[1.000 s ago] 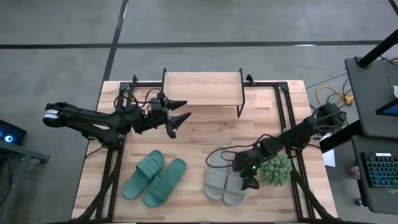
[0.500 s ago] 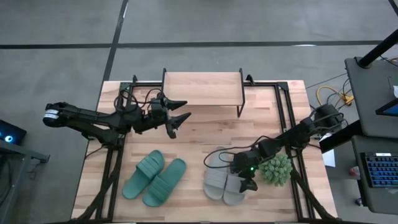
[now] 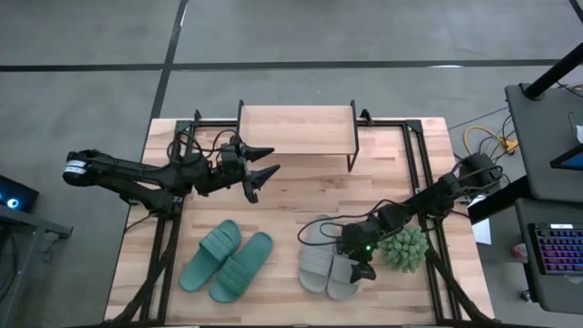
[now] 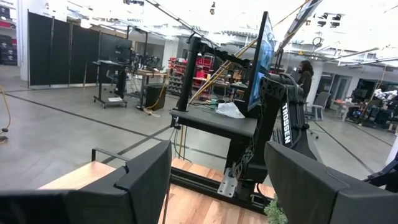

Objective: Pick and place slides into the shelf
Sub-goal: Put the right gray slide on the shelf

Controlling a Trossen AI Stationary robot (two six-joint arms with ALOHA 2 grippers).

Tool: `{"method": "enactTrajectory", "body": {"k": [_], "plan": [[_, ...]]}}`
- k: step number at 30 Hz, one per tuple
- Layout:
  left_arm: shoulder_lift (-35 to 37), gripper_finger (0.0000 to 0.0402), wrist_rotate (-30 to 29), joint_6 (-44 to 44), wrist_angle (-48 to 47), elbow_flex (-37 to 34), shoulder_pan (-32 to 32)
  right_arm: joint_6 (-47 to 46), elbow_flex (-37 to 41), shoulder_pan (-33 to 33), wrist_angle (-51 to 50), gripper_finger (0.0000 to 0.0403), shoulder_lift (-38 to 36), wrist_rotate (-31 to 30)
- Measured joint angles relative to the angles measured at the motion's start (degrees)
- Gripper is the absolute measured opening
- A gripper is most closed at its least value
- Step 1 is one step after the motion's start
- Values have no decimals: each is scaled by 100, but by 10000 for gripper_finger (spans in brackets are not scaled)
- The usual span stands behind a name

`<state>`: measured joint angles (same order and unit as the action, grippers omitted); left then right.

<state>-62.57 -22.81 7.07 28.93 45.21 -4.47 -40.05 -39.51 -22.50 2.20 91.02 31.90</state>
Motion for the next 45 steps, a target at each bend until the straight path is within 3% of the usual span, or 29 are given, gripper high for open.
{"method": "enactTrajectory", "body": {"k": [15,36,45], "plan": [[0,244,0,0,0,0,0,15,2,2,-7,214,0,0],[0,244,1,1,2,-18,2,130,7,2,-11,20,4,5],[0,244,0,2,2,-23,2,238,7,2,-20,10,4,16]]}}
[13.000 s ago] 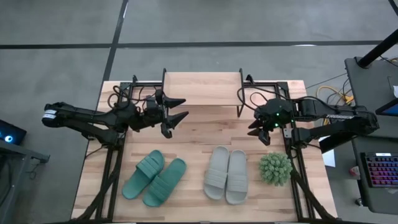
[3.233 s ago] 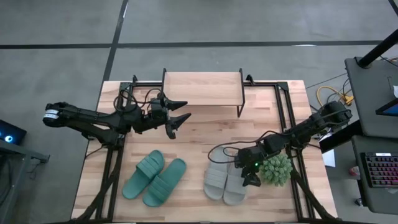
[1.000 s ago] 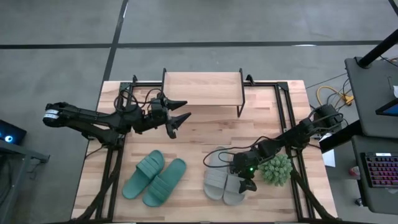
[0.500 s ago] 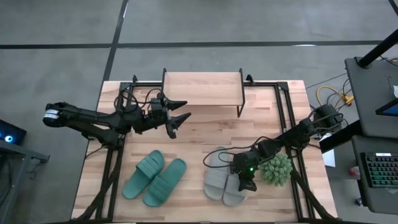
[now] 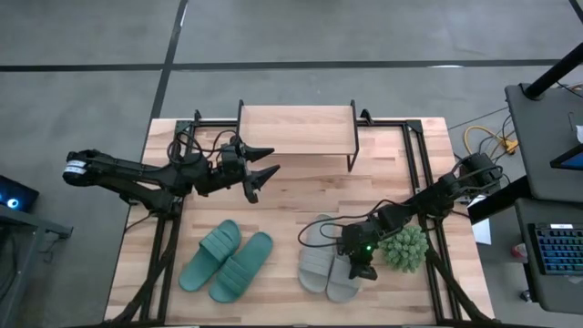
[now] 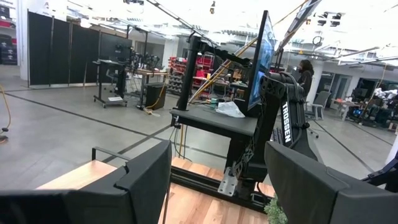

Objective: Pick and place slides into the shelf
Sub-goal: Put the right gray slide on the shelf

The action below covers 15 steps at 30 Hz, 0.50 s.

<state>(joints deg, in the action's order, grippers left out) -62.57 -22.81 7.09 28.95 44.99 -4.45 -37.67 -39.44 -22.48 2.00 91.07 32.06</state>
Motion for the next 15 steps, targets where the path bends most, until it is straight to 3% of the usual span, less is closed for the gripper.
{"method": "enactTrajectory", "body": {"k": [15], "plan": [[0,244,0,-2,2,1,1,-103,-35,2,-317,9,-64,252]]}}
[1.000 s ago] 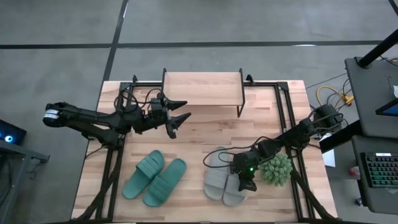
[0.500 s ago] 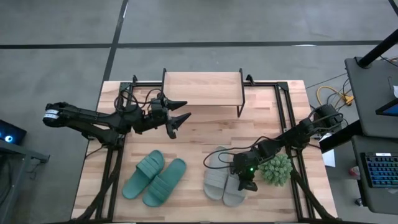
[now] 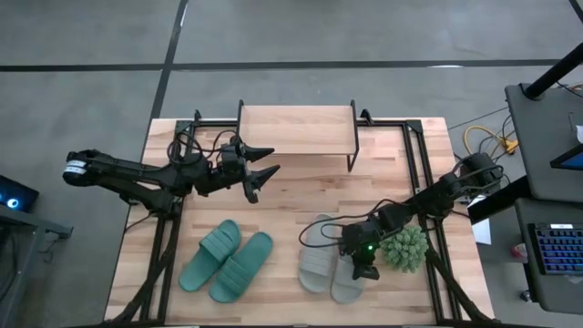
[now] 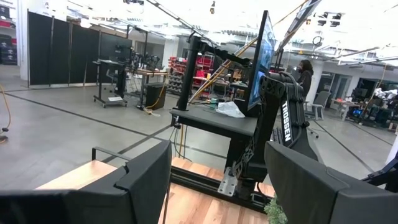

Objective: Pick and place slides into the shelf
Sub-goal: Put the right gray slide on the shelf

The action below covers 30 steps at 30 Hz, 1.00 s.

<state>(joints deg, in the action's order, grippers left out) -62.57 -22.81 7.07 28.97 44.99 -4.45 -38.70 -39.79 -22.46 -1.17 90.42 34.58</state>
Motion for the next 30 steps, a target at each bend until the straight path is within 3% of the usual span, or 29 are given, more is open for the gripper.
{"method": "enactTrajectory", "body": {"k": [22,30], "plan": [[0,244,0,2,1,-7,-1,-19,-11,13,-617,9,-873,-22],[0,244,1,2,3,-7,-2,-30,-11,41,-681,9,-1157,-323]]}}
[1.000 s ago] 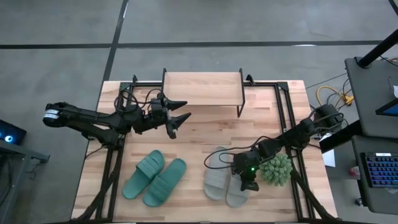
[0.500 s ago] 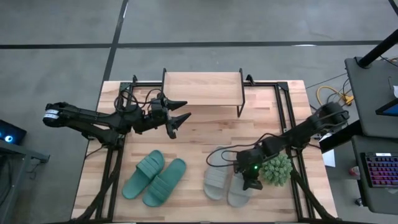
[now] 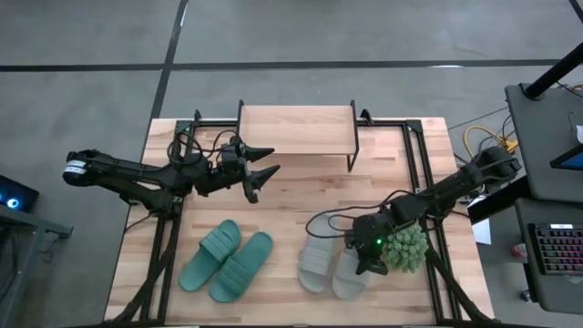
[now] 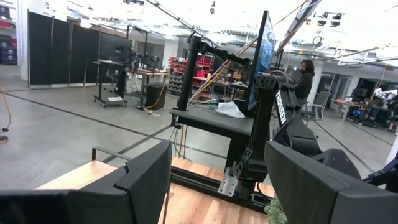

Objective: Pick and place slides into the shelf
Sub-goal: Put the right gray slide on the shelf

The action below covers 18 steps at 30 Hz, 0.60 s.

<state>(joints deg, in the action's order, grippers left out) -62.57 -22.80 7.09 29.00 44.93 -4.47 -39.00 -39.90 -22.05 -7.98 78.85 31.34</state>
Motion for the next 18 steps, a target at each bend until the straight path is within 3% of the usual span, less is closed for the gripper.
{"method": "enactTrajectory", "body": {"k": [18], "plan": [[0,244,-1,2,0,0,1,6,0,230,-86,9,-566,-467]]}}
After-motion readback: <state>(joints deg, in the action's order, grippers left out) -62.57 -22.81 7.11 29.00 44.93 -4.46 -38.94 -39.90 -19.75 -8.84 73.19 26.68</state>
